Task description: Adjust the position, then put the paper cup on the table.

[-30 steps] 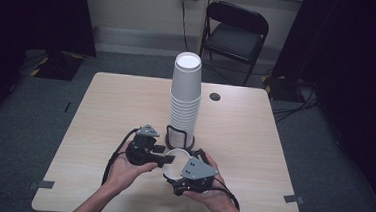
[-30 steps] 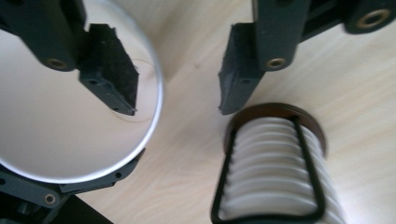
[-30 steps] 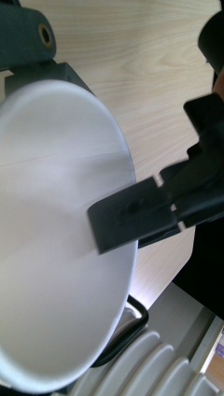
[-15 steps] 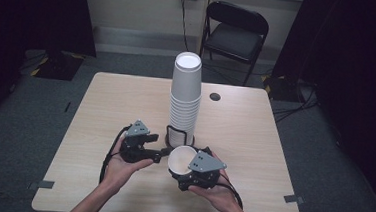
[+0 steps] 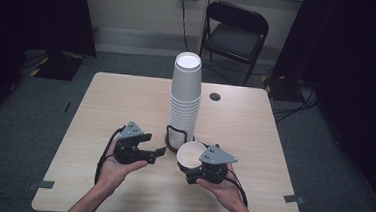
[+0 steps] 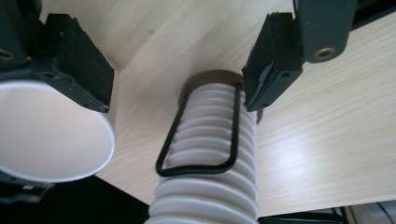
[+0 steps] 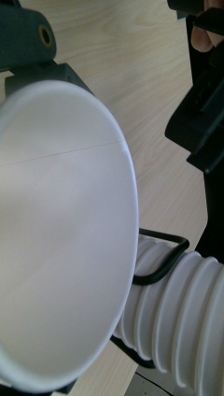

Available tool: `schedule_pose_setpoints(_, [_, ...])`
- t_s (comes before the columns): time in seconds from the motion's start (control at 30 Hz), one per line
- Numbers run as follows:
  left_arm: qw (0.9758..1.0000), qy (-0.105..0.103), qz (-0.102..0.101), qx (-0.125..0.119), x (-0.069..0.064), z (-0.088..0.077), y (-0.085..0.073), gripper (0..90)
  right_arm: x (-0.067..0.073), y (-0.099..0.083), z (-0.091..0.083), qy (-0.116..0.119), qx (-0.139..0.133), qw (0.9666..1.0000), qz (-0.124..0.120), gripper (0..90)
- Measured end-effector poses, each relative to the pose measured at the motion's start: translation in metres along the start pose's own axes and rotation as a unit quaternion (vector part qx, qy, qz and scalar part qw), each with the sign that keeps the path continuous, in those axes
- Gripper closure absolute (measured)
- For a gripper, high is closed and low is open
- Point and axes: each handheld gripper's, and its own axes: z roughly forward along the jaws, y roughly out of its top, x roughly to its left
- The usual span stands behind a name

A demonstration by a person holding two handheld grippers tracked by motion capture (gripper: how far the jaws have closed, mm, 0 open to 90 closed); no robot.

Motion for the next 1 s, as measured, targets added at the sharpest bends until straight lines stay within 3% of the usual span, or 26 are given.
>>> schedule_pose_setpoints(0.1, [1.0,0.007,0.005,0.002,0.002,-0.002,-0.004,24.2,-0.004,0.0,-0.002,-0.006,-0.003,1.0,0.001,12.0])
schedule_pose_setpoints(0.47, [0.9997,0.02,0.006,0.015,0.016,0.003,-0.021,24.2,-0.029,0.0,-0.007,-0.027,-0.023,0.9977,0.059,12.1])
schedule_pose_setpoints(0.77, [0.9997,0.021,0.01,0.009,0.013,0.0,-0.022,24.2,-0.04,-0.002,-0.008,-0.049,-0.017,0.9959,0.074,12.1])
schedule_pose_setpoints(1.0, [0.9996,0.019,0.018,0.009,0.011,0.0,-0.024,24.3,-0.059,0.001,-0.015,-0.074,-0.027,0.9922,0.096,12.0])
